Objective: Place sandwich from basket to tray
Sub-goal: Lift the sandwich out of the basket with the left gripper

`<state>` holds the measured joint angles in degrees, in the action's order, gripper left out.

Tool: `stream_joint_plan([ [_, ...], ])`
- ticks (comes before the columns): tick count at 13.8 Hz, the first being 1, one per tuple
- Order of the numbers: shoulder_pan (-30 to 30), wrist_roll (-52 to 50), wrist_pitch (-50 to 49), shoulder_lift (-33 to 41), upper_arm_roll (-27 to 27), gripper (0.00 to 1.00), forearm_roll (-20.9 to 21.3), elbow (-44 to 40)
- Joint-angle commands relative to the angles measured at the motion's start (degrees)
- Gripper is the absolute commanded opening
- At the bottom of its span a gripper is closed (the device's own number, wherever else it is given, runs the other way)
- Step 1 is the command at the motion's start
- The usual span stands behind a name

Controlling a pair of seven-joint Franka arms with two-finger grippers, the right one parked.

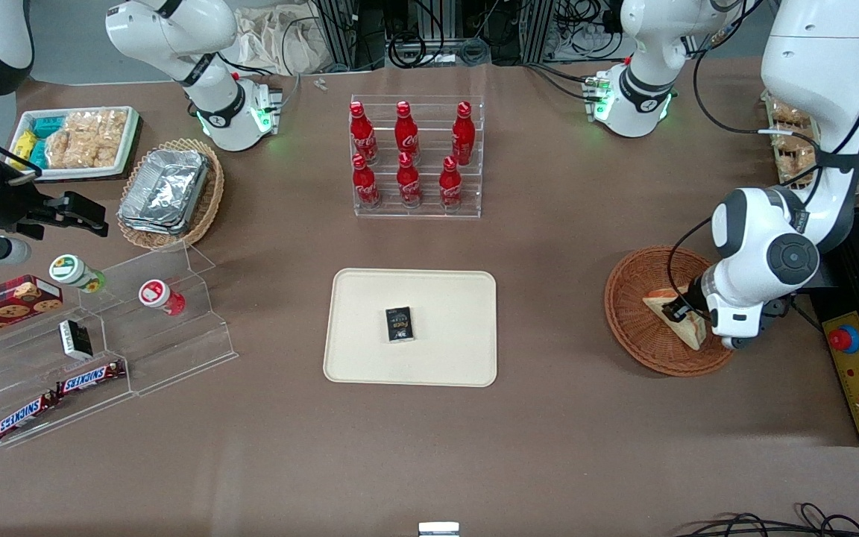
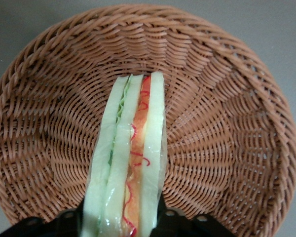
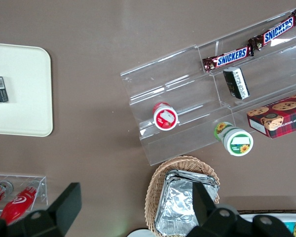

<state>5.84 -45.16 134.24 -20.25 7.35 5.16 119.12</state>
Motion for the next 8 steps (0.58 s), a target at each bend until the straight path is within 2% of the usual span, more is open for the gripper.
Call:
stream_joint_plan([
  [1,-0.56,-3.08,-0.03,-1.02,-0.06,0.0,0.91,-2.66],
  [4,-0.56,-2.83,-5.1,-0.23,0.12,0.0,0.91,-6.95],
  [8,-2.58,-1.69,-26.0,-1.1,0.82,0.0,0.56,-24.59],
])
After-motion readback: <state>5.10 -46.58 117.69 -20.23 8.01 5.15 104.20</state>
